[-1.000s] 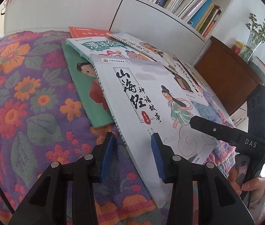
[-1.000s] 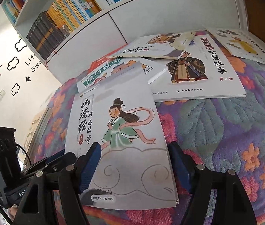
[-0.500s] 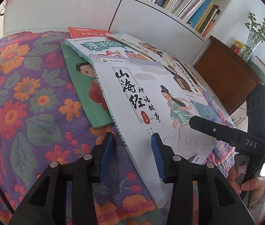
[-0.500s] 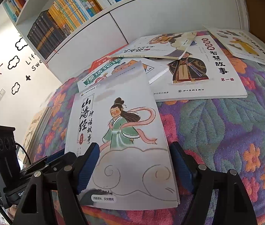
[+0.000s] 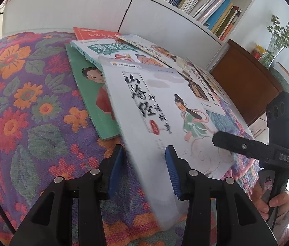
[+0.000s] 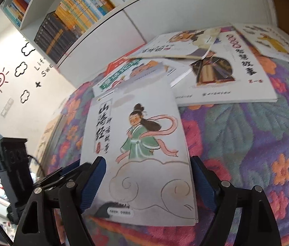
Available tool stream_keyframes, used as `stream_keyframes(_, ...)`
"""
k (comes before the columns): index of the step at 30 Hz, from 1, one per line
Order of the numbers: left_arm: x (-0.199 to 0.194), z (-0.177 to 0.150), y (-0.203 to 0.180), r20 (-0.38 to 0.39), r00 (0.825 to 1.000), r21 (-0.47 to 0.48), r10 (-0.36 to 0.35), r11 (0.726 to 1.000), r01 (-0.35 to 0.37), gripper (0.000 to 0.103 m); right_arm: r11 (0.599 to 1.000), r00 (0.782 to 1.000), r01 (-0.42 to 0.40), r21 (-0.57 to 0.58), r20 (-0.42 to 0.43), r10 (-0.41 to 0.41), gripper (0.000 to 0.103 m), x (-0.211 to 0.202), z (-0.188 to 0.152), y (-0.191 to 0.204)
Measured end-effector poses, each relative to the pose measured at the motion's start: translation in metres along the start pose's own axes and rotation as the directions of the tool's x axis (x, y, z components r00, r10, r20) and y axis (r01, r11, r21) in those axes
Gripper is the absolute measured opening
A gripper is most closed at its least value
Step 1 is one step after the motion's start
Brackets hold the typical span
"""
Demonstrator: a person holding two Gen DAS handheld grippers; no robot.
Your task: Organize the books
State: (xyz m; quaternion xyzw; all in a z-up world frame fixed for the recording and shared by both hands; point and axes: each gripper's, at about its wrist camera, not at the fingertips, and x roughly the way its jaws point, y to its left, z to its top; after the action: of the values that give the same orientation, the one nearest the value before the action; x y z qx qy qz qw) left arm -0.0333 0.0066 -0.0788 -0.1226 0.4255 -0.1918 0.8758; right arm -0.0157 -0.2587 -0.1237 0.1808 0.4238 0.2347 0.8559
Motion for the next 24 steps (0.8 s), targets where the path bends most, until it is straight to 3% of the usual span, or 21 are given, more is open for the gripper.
stream_keyframes(3,-0.006,0.003,-0.003,-0.071,0.996,0.023,0.060,0.998,-0.059,0.040,0.993,0.989,-0.112,0.018,-0.098,0.114,0.083,0.003,-0.003,0.007)
stream_keyframes(7,-0.012,0.005,0.013,-0.139,0.990,-0.010,-0.008,1.000,0.007,0.039,0.982,0.968,-0.183,-0.045,-0.186,0.171,0.082,0.002,-0.006,0.019)
stream_keyframes(8,-0.011,0.006,0.021,-0.140,0.989,-0.050,-0.052,0.998,0.046,0.038,0.982,0.964,-0.189,-0.027,-0.194,0.180,0.078,0.004,-0.006,0.016)
stream_keyframes(10,-0.011,0.008,0.031,-0.143,0.983,-0.104,-0.114,0.990,0.099,0.038,0.982,0.962,-0.188,0.019,-0.200,0.188,0.061,0.010,-0.007,0.003)
stream_keyframes(12,-0.009,0.009,0.042,-0.143,0.976,-0.155,-0.164,0.978,0.142,0.032,0.976,0.959,-0.209,0.052,-0.183,0.215,0.037,0.013,-0.003,-0.011)
stream_keyframes(13,-0.007,0.010,0.049,-0.147,0.972,-0.180,-0.181,0.972,0.153,0.025,0.969,0.954,-0.230,0.094,-0.176,0.243,0.034,0.016,-0.002,-0.020)
stream_keyframes(16,-0.004,0.010,0.064,-0.143,0.958,-0.271,-0.247,0.941,0.203,0.020,0.936,0.930,-0.297,0.190,-0.166,0.328,0.025,0.028,0.005,-0.037)
stream_keyframes(19,-0.001,0.008,0.070,-0.136,0.951,-0.321,-0.277,0.921,0.223,0.018,0.937,0.935,-0.287,0.199,-0.153,0.319,0.022,0.033,0.008,-0.036)
stream_keyframes(24,-0.006,0.012,0.049,-0.142,0.975,-0.229,-0.170,0.964,0.134,0.018,0.976,0.970,-0.182,0.117,-0.144,0.198,0.020,0.025,0.007,-0.014)
